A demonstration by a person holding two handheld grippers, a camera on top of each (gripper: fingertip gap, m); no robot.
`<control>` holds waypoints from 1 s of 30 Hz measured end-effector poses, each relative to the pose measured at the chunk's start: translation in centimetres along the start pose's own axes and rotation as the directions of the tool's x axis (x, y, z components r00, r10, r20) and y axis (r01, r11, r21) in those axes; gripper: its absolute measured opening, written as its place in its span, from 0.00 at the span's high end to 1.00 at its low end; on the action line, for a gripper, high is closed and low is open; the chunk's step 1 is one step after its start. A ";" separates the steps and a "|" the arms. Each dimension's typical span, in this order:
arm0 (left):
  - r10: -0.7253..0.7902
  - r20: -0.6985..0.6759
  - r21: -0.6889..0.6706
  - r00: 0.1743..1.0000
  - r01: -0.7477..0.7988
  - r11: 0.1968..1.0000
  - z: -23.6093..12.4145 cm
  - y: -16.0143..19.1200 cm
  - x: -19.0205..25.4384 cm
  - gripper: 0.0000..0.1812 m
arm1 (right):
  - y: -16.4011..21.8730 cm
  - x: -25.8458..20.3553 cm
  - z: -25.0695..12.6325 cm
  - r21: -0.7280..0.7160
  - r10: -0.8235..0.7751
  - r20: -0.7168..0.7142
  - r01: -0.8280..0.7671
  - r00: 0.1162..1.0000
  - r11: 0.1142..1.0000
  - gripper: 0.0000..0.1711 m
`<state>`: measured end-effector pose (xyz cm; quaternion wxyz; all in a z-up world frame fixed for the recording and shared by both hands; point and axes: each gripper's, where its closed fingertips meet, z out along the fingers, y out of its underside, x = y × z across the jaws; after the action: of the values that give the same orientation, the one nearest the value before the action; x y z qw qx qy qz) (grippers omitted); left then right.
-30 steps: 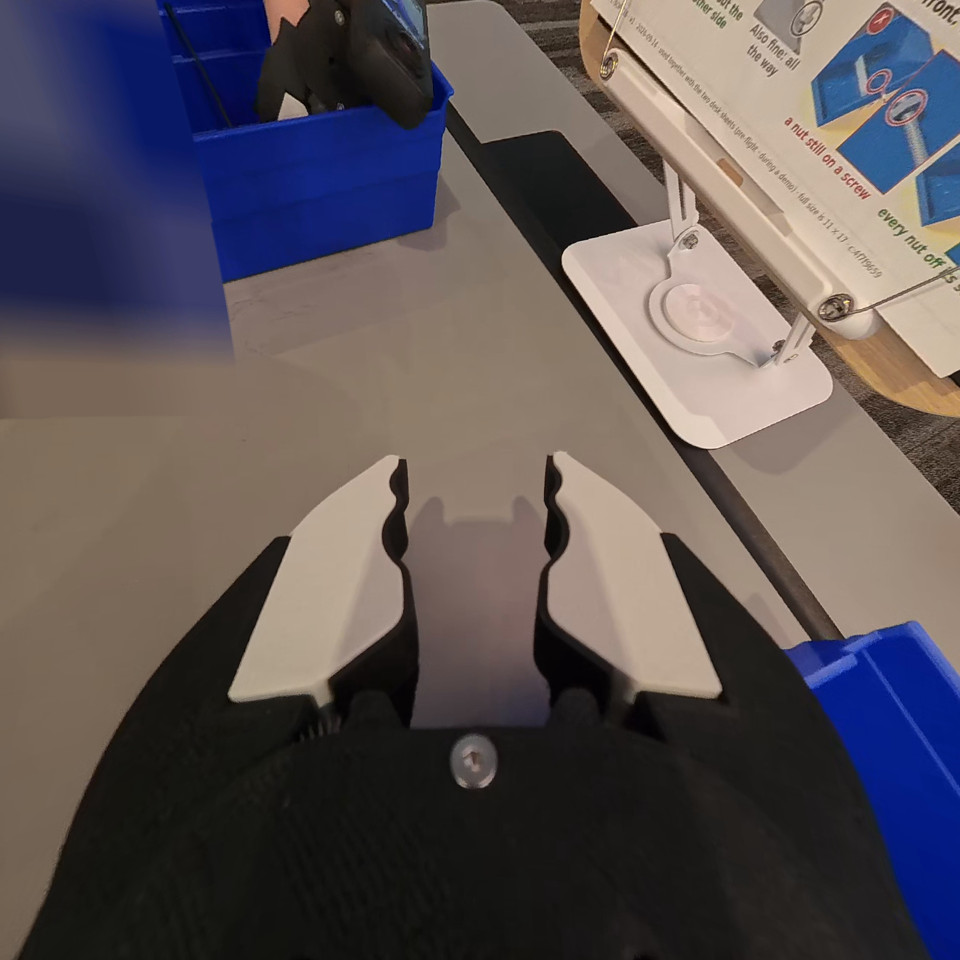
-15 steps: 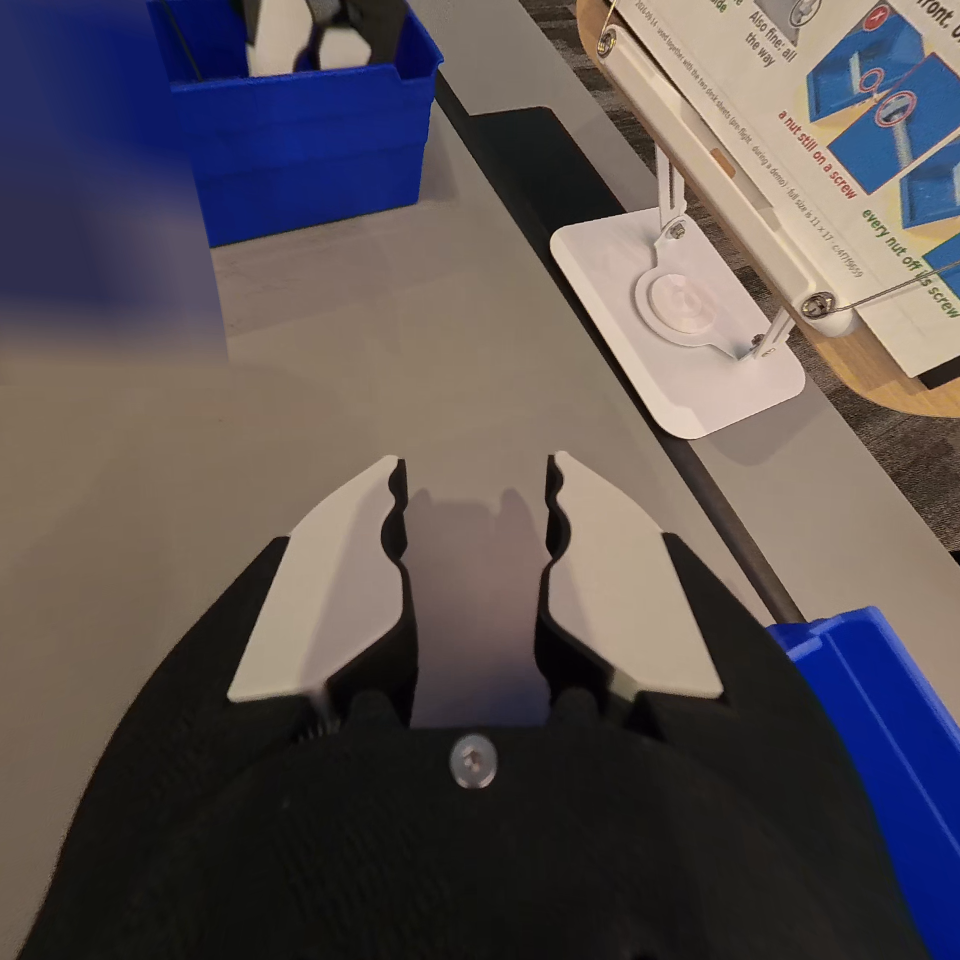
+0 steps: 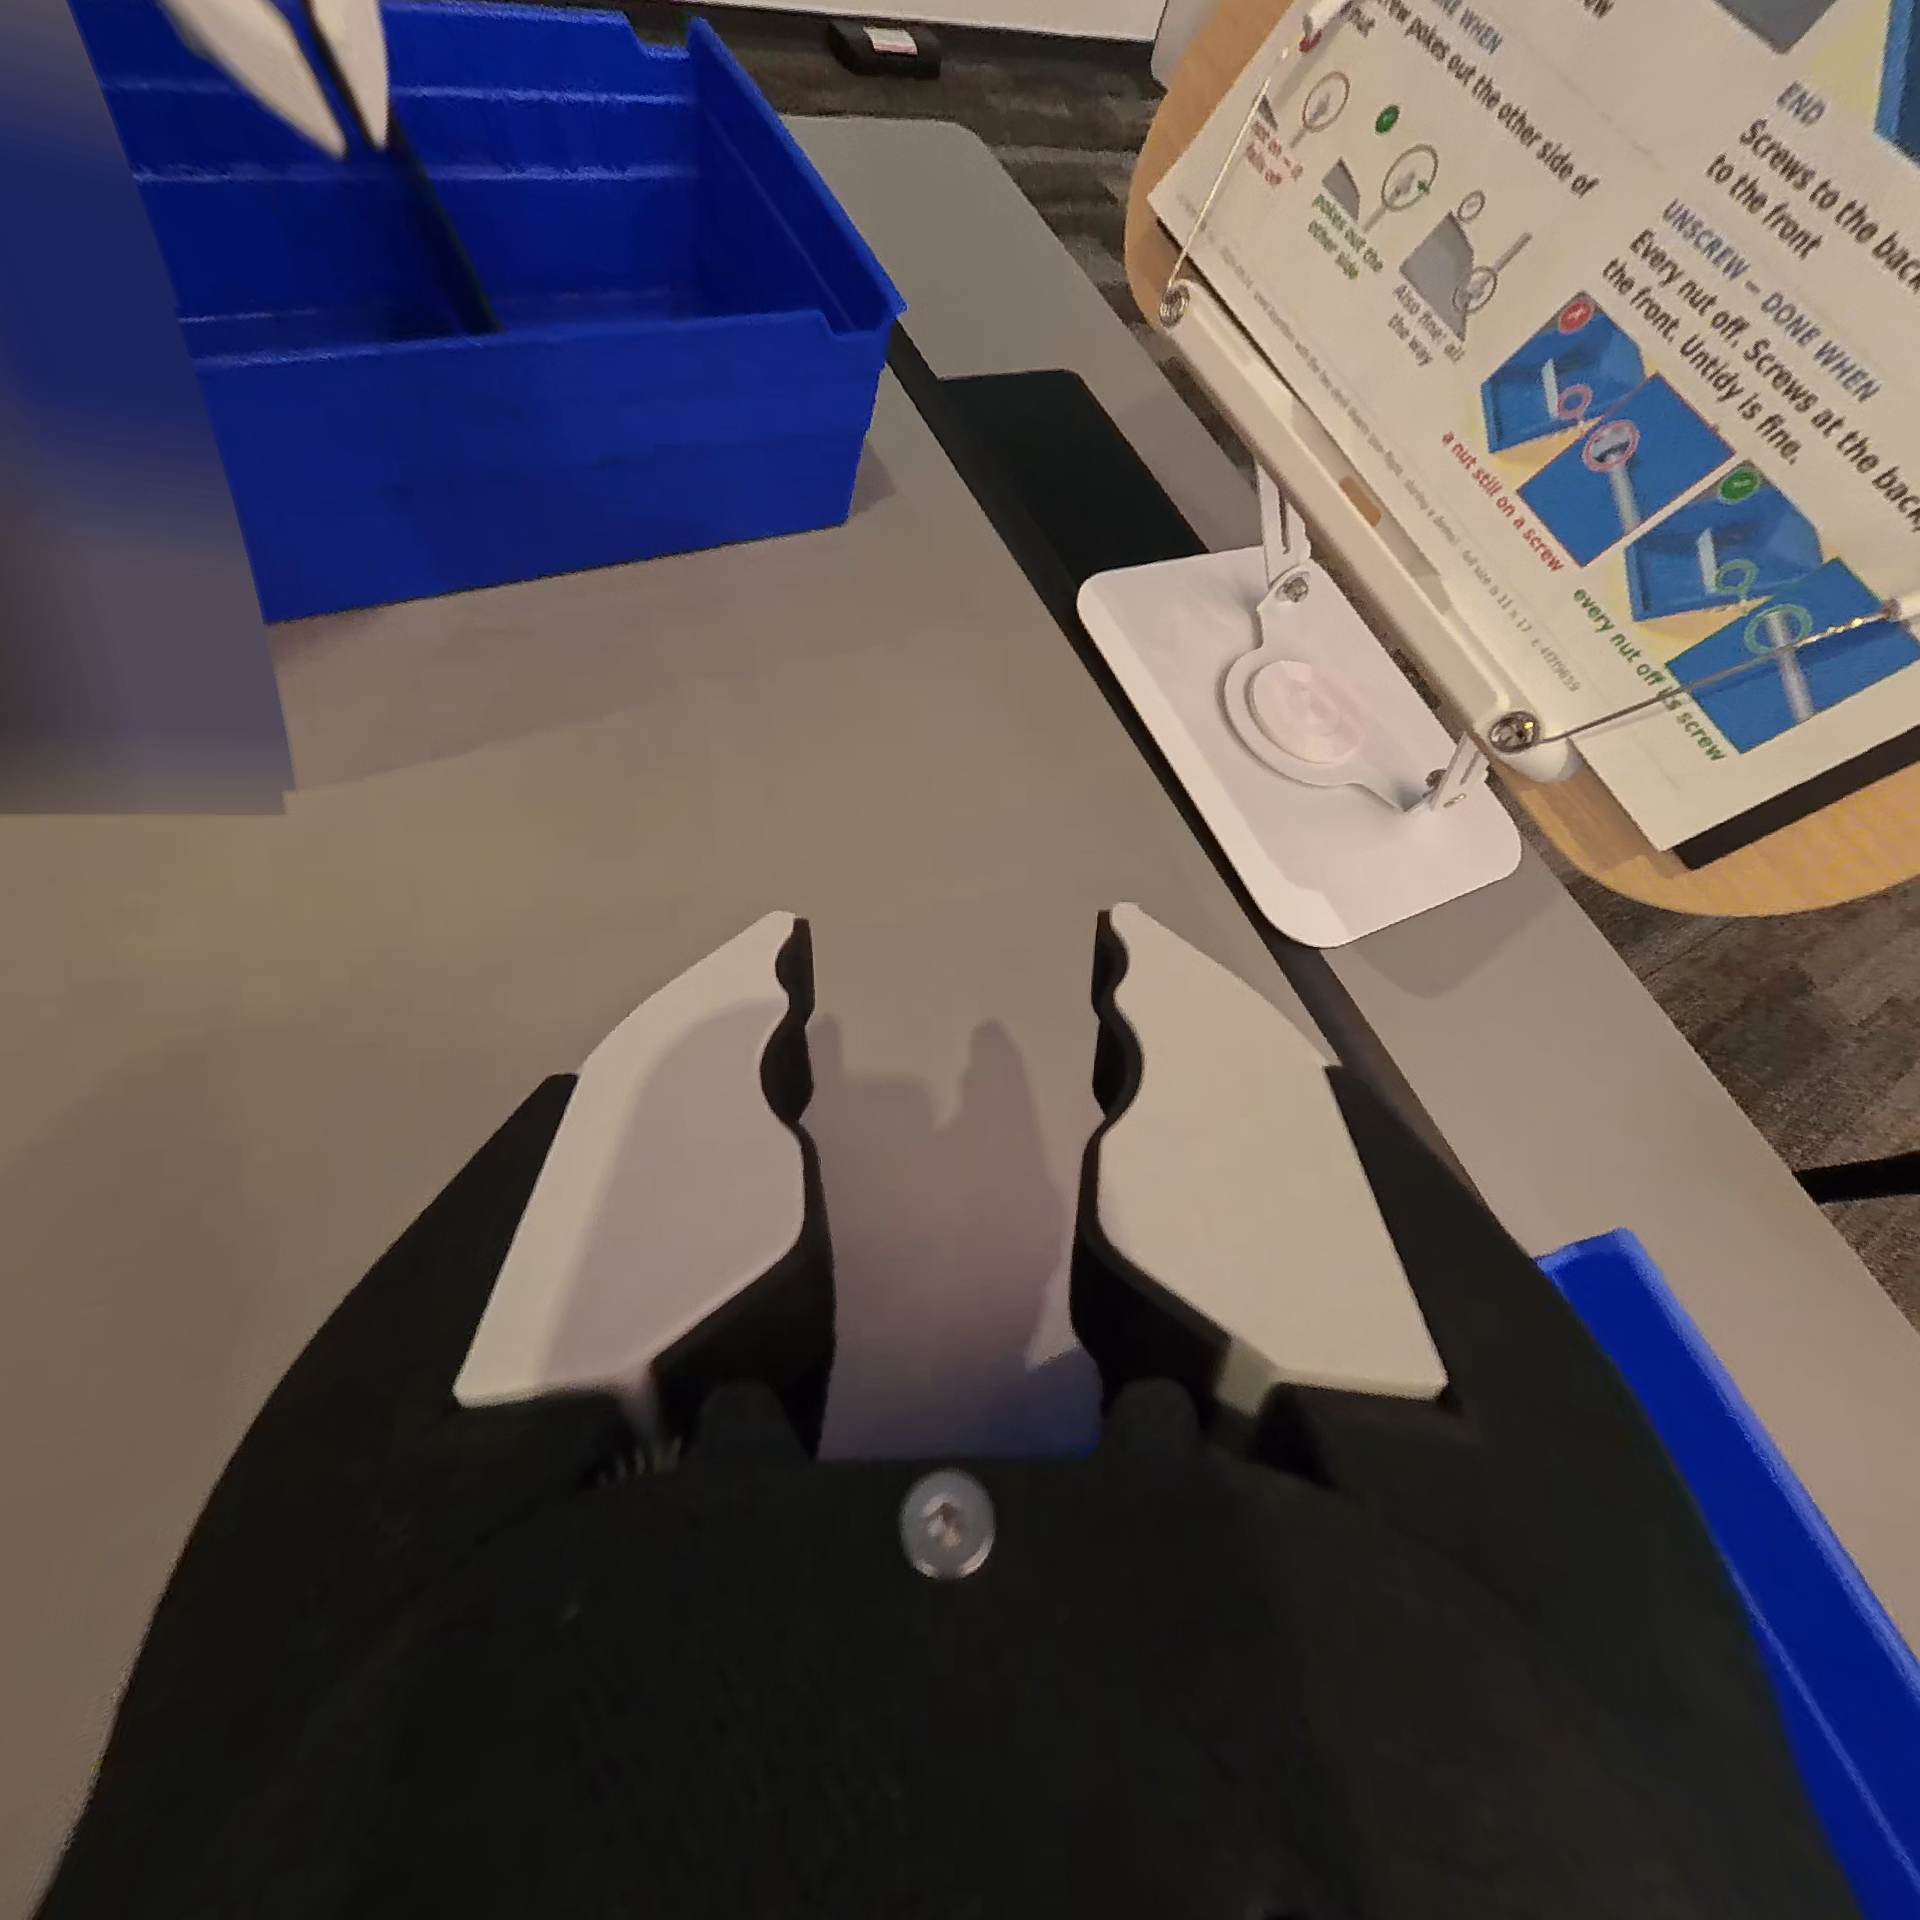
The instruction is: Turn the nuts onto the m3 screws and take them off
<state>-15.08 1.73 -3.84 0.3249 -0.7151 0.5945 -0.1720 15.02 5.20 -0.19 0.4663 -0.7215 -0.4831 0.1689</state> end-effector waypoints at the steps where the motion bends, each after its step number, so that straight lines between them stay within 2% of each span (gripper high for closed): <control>1: 0.033 0.070 -0.036 0.997 -0.030 0.999 0.4 1.3 0.5 0.94 | -0.2 -0.1 -0.1 0.005 -0.002 0.002 0.002 1.000 1.000 0.69; 3: 0.061 0.129 -0.072 0.990 -0.052 0.996 1.4 3.1 1.6 0.88 | -0.5 -0.4 -0.2 0.013 -0.007 0.005 0.007 1.000 1.000 0.69; 7: -0.002 0.024 -0.089 1.000 0.004 0.996 4.0 4.4 4.0 0.82 | -1.2 -0.7 -0.8 0.035 -0.017 0.002 0.017 1.000 0.999 0.68; 9: 0.003 0.011 -0.170 1.000 -0.002 0.985 5.1 5.2 3.8 0.78 | -1.5 -0.9 -1.1 0.046 -0.014 0.007 0.013 1.000 0.999 0.68; 13: -0.006 -0.027 -0.272 1.000 -0.002 0.962 7.1 5.8 3.5 0.83 | -1.8 -0.9 -1.7 0.066 -0.010 0.007 0.010 1.000 0.998 0.68; 17: 0.060 0.025 -0.360 0.998 -0.047 0.932 8.5 6.6 2.3 0.86 | -1.8 -0.8 -2.2 0.076 -0.004 0.011 0.003 1.000 0.997 0.68; 24: 0.126 0.112 -0.350 0.986 -0.080 0.933 9.0 6.5 1.1 0.83 | -1.1 -0.3 -2.2 0.066 0.009 0.018 -0.010 1.000 0.998 0.68; 30: 0.143 0.128 -0.361 0.981 -0.088 0.928 9.0 6.6 0.8 0.87 | -0.6 -0.5 -1.7 0.040 0.002 0.028 -0.003 1.000 0.999 0.67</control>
<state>-14.01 2.73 -14.94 0.2448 -0.7364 0.6305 0.0124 15.64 3.98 1.11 0.4738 -0.7102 -0.4852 0.1891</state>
